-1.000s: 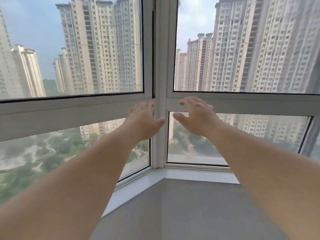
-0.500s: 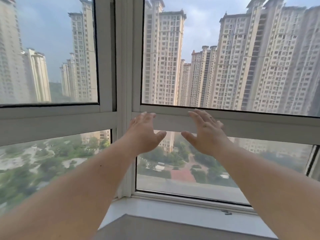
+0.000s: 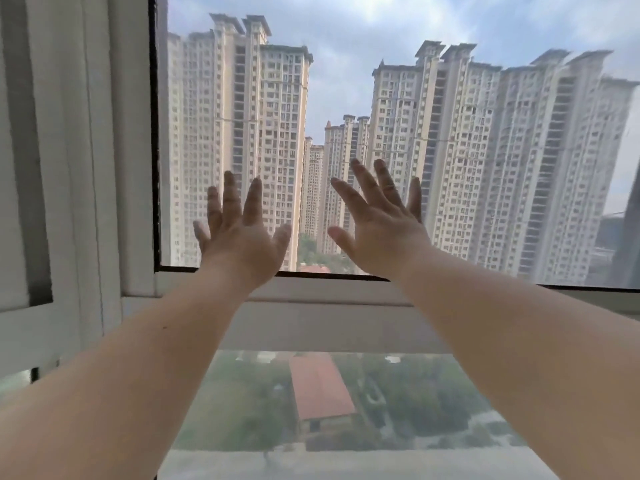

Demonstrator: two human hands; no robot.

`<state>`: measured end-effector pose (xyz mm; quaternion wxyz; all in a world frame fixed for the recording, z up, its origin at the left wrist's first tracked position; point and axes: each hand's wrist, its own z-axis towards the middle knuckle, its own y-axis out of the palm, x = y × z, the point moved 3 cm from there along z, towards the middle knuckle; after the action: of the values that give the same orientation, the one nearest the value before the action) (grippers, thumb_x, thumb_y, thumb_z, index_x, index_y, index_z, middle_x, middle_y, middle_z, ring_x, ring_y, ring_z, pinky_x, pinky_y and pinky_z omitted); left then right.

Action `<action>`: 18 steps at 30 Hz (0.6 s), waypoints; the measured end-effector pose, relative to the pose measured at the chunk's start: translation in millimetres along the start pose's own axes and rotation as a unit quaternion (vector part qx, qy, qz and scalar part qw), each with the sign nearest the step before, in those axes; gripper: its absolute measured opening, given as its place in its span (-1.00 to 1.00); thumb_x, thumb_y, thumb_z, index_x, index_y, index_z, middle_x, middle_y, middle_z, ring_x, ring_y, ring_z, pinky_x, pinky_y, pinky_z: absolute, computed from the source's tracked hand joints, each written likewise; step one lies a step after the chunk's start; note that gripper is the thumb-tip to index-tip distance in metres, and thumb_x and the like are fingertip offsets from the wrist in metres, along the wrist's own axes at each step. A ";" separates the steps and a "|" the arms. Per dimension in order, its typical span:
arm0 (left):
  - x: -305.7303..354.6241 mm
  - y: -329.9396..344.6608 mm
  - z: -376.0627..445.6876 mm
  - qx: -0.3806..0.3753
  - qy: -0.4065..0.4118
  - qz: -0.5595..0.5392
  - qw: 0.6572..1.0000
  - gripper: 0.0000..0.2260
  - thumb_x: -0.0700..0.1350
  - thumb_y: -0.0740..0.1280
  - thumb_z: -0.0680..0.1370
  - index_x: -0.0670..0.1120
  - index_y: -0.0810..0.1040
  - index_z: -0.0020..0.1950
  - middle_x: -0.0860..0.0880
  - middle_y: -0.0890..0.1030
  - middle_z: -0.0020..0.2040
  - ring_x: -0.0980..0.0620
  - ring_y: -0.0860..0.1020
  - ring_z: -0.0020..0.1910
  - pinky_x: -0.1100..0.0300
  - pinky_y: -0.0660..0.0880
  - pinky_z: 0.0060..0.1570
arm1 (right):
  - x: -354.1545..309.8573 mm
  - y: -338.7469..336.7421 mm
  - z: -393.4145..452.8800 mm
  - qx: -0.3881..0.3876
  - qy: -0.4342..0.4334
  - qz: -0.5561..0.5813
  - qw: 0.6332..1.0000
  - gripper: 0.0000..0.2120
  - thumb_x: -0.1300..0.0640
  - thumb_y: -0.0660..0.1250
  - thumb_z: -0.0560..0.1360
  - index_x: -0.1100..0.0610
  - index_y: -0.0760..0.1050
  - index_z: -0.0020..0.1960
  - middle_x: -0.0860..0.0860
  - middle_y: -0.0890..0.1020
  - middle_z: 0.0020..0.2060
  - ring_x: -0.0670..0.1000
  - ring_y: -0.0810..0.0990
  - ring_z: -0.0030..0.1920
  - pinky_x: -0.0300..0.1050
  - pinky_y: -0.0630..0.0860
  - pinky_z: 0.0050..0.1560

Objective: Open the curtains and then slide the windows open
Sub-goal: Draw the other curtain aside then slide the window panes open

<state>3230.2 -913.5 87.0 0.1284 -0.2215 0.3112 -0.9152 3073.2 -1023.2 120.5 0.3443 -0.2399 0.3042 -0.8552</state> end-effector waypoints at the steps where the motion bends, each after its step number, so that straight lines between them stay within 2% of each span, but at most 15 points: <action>1: -0.4 8.8 0.4 0.000 -0.001 0.018 1.000 -0.34 0.27 -0.04 0.52 0.13 -0.40 0.42 -0.01 -0.50 0.43 -0.08 -0.44 0.40 -0.23 -0.30 0.34 | 4.8 9.8 2.7 -0.002 -0.001 -0.011 1.000 -0.35 -0.29 0.00 0.53 -0.21 -0.25 0.50 -0.15 -0.37 0.49 0.00 -0.48 0.44 0.35 -0.38 0.35; 5: 7.8 31.2 3.1 0.053 -0.007 0.047 0.997 -0.29 0.33 -0.12 0.47 0.07 -0.47 0.39 -0.10 -0.50 0.42 -0.16 -0.48 0.37 -0.29 -0.34 0.26 | 18.7 39.0 6.6 0.063 -0.021 -0.051 0.997 -0.34 -0.35 -0.12 0.49 -0.23 -0.34 0.48 -0.18 -0.45 0.43 -0.01 -0.50 0.43 0.35 -0.43 0.32; 10: 21.6 36.9 2.7 0.076 -0.053 0.049 0.994 -0.18 0.44 -0.12 0.42 -0.01 -0.40 0.44 -0.13 -0.42 0.46 -0.17 -0.41 0.41 -0.26 -0.30 0.31 | 24.4 47.1 10.1 0.138 -0.051 -0.054 0.988 -0.36 -0.36 -0.20 0.48 -0.21 -0.27 0.49 -0.16 -0.32 0.47 0.00 -0.38 0.48 0.36 -0.38 0.34; 14: 46.4 40.7 7.0 0.080 -0.113 0.045 0.989 -0.09 0.45 -0.13 0.39 -0.15 -0.33 0.46 -0.21 -0.36 0.47 -0.22 -0.35 0.42 -0.24 -0.24 0.34 | 34.6 47.6 8.1 0.163 -0.083 -0.051 0.982 -0.37 -0.35 -0.25 0.49 -0.18 -0.24 0.50 -0.17 -0.32 0.45 -0.02 -0.35 0.49 0.34 -0.40 0.34; 18: 67.0 47.0 7.6 0.098 -0.143 0.033 0.984 -0.06 0.46 -0.15 0.36 -0.18 -0.31 0.46 -0.20 -0.34 0.48 -0.21 -0.33 0.43 -0.20 -0.23 0.36 | 54.6 47.5 5.2 0.168 -0.117 -0.055 0.977 -0.37 -0.34 -0.25 0.50 -0.17 -0.21 0.51 -0.16 -0.31 0.47 -0.03 -0.35 0.49 0.31 -0.45 0.33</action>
<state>3180.3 -978.7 84.7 0.2229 -0.3265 0.2057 -0.8952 3062.2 -1092.6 102.6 0.3652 -0.2939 0.1003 -0.8776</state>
